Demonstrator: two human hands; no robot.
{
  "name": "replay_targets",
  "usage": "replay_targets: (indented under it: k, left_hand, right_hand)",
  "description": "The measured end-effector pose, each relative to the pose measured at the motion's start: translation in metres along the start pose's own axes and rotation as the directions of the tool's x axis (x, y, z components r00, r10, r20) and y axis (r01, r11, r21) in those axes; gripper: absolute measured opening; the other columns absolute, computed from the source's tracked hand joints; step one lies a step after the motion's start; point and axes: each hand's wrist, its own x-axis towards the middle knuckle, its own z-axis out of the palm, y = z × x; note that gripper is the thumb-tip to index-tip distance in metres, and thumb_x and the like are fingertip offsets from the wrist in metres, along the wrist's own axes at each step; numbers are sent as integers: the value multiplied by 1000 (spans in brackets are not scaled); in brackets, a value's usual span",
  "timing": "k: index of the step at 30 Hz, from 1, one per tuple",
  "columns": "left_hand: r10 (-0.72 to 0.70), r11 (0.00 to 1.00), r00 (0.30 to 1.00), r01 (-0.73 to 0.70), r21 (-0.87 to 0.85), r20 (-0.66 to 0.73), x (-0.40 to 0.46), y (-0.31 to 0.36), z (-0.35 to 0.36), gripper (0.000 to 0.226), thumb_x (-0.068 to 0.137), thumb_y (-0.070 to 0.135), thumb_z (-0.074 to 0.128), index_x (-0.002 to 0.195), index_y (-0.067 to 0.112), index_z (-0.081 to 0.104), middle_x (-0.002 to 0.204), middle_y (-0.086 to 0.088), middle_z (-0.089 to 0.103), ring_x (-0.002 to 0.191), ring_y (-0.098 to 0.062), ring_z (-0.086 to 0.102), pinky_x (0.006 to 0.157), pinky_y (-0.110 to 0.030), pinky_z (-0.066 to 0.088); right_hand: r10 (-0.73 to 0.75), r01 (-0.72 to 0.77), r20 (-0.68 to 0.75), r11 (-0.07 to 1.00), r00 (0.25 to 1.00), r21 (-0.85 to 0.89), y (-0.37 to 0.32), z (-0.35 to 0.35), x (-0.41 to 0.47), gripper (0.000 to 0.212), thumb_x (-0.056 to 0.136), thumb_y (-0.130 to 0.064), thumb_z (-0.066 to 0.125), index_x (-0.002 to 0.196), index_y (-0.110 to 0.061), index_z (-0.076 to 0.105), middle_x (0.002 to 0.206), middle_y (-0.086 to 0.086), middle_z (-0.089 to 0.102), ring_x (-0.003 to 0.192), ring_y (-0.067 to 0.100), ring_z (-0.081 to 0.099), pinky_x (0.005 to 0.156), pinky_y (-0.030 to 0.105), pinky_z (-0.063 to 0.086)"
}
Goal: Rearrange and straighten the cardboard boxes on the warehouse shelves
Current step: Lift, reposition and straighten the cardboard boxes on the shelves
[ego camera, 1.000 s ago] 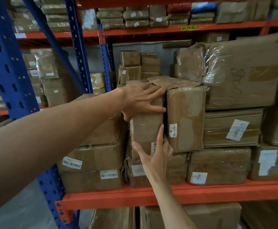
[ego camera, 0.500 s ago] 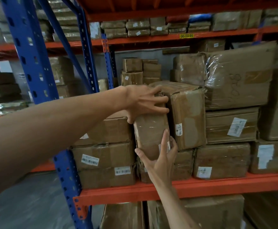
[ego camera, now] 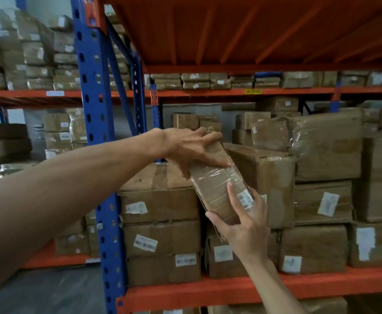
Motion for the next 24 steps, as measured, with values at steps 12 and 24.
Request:
replay_targets:
  k: [12, 24]
  left_hand:
    - [-272, 959, 956, 279, 51, -108, -79, -60, -17, 120, 70, 56, 84, 150, 62, -5, 158, -14, 0, 138, -49, 26, 90, -60, 53]
    - [-677, 703, 734, 623, -344, -54, -129, 23, 136, 105, 77, 64, 75, 157, 54, 7, 158, -20, 12, 137, -48, 23, 94, -62, 52]
  right_hand:
    - [-281, 281, 2, 958, 960, 54, -38, 12, 103, 86, 74, -57, 86, 148, -27, 56, 138, 27, 50, 124, 44, 51, 82, 42, 54]
    - [-523, 638, 550, 769, 651, -24, -23, 66, 153, 90, 81, -65, 71, 157, -51, 24, 158, 21, 27, 142, 42, 27, 92, 64, 51]
